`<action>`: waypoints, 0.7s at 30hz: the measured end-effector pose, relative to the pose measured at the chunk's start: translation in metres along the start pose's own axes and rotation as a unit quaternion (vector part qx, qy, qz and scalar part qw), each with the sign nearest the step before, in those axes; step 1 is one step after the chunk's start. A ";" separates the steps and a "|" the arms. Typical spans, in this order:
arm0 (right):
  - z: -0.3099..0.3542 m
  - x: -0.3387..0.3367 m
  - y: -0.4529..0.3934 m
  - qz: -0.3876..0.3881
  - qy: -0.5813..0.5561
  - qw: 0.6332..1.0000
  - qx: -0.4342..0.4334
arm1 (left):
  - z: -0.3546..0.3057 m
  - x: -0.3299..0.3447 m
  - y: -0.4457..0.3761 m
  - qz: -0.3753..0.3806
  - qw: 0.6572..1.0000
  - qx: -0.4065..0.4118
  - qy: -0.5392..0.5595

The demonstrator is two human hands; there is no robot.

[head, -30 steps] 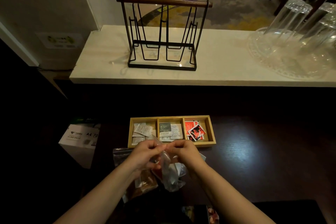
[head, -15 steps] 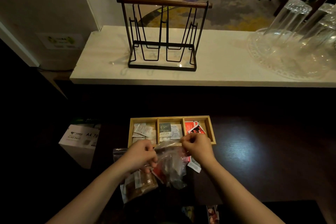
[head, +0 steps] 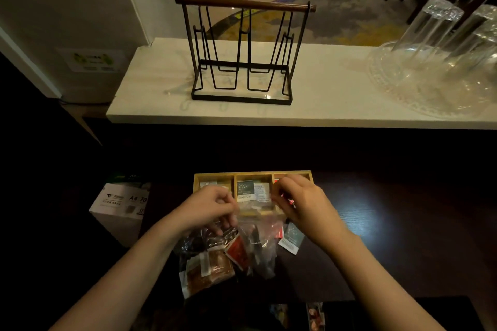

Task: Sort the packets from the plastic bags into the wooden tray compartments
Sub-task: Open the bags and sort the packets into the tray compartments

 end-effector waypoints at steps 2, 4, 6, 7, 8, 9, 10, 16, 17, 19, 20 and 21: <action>0.021 0.015 0.002 0.078 -0.063 0.995 0.000 | 0.000 0.000 -0.001 -0.020 0.999 0.001 0.026; 0.032 0.042 0.005 0.145 -0.024 0.989 0.007 | 0.001 0.002 -0.002 -0.023 0.999 0.009 0.047; 0.030 0.059 0.005 0.145 0.036 0.989 0.009 | 0.002 0.006 -0.003 -0.009 0.997 0.019 0.068; 0.026 0.063 0.003 0.135 0.045 0.990 0.012 | 0.002 0.007 -0.002 0.000 0.997 0.024 0.076; 0.023 0.064 0.000 0.126 0.047 0.991 0.012 | 0.002 0.008 -0.001 0.008 0.996 0.031 0.088; 0.022 0.062 -0.002 0.116 0.049 0.992 0.009 | 0.004 0.008 -0.001 0.012 0.994 0.037 0.106; 0.023 0.057 -0.005 0.104 0.042 0.994 0.003 | 0.008 0.005 0.000 0.009 0.991 0.039 0.127; 0.043 0.014 -0.025 0.087 -0.157 0.983 -0.034 | 0.083 0.000 0.002 -0.086 0.960 -0.104 0.244; 0.044 0.006 -0.029 0.083 -0.212 0.973 -0.027 | 0.091 0.012 0.005 -0.071 0.949 -0.139 0.274; 0.040 -0.005 -0.035 0.059 -0.306 0.950 -0.010 | 0.095 0.040 0.009 -0.003 0.906 -0.159 0.392; 0.038 -0.011 -0.037 0.036 -0.335 0.942 -0.006 | 0.090 0.050 0.009 0.035 0.876 -0.145 0.458; 0.035 -0.016 -0.038 0.011 -0.349 0.937 -0.002 | 0.083 0.055 0.010 0.065 0.848 -0.124 0.512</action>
Point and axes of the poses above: each hand's wrist, its own y-axis away from the middle knuckle, its own x-axis out of the palm, z = x × y, the point moved 10 cm from there along -y, towards the middle knuckle, and after that the axes turned 8 degrees about z, right-handed, at the moved point
